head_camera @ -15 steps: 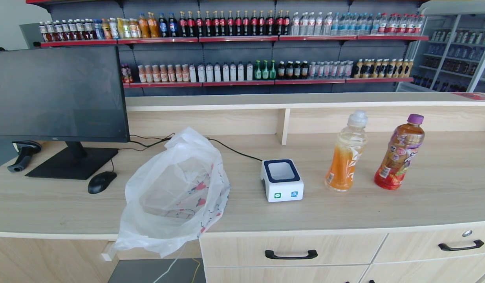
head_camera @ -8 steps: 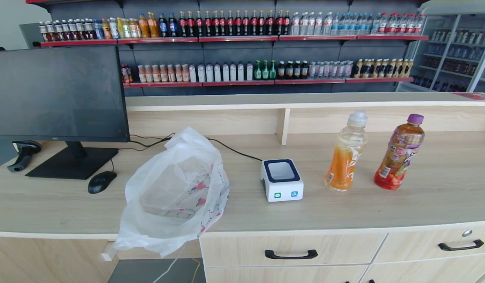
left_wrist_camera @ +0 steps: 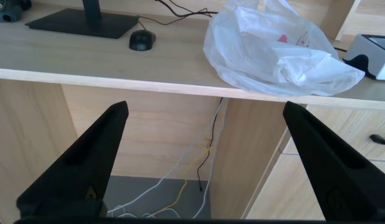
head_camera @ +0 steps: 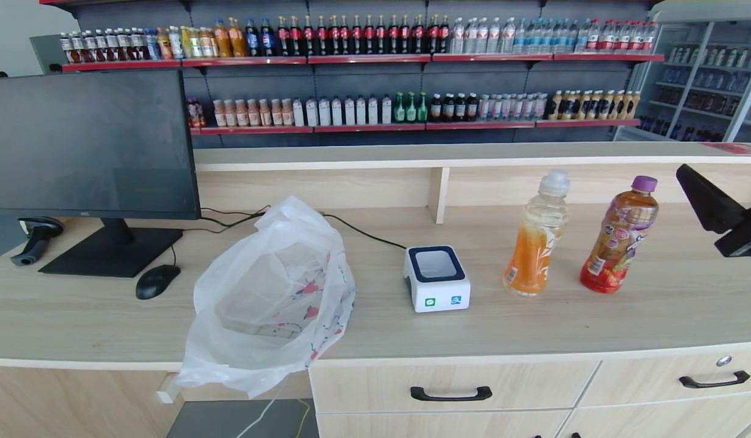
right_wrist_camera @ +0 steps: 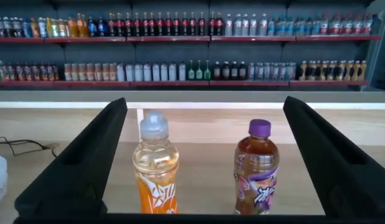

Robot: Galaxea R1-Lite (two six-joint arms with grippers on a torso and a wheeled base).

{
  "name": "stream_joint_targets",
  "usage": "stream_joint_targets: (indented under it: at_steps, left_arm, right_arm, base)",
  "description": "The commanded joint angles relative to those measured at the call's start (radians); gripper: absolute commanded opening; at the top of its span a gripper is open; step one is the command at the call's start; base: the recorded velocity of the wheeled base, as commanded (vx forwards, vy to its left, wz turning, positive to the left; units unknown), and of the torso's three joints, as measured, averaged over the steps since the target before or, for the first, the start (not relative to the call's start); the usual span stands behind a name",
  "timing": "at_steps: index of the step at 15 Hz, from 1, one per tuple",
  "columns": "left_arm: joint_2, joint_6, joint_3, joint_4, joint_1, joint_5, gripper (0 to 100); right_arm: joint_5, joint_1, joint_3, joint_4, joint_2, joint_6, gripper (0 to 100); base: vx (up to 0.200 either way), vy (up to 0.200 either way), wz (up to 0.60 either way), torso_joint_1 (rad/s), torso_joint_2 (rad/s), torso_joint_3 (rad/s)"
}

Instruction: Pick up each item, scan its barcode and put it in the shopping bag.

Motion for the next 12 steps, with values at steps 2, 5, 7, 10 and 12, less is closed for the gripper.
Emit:
stream_joint_targets:
  at_steps: [2, 5, 7, 10, 12]
  left_arm:
    - [0.0, 0.0, 0.0, 0.0, 0.0, 0.0, 100]
    - [0.0, 0.0, 0.0, 0.0, 0.0, 0.0, 100]
    - [0.0, 0.0, 0.0, 0.0, 0.0, 0.0, 100]
    - [0.0, 0.0, 0.0, 0.0, 0.0, 0.0, 100]
    - [0.0, 0.0, 0.0, 0.0, 0.0, 0.0, 100]
  right_arm:
    - [0.001, 0.065, -0.045, -0.091, 0.244, 0.025, 100]
    - [-0.001, 0.094, -0.082, -0.091, 0.279, 0.035, 100]
    - [-0.001, 0.095, -0.091, -0.091, 0.301, 0.035, 100]
    - [-0.001, 0.112, -0.091, -0.091, 0.325, 0.032, 100]
    - [-0.001, 0.111, -0.066, -0.091, 0.333, 0.032, 100]
  base:
    - [0.0, 0.0, 0.0, 0.0, 0.0, 0.0]
    - [0.0, 0.0, 0.0, 0.0, 0.0, 0.0]
    - [0.0, 0.0, 0.0, 0.0, 0.0, 0.0]
    - [0.0, 0.0, 0.0, 0.0, 0.0, 0.0]
    - [0.0, 0.0, 0.0, 0.0, 0.0, 0.0]
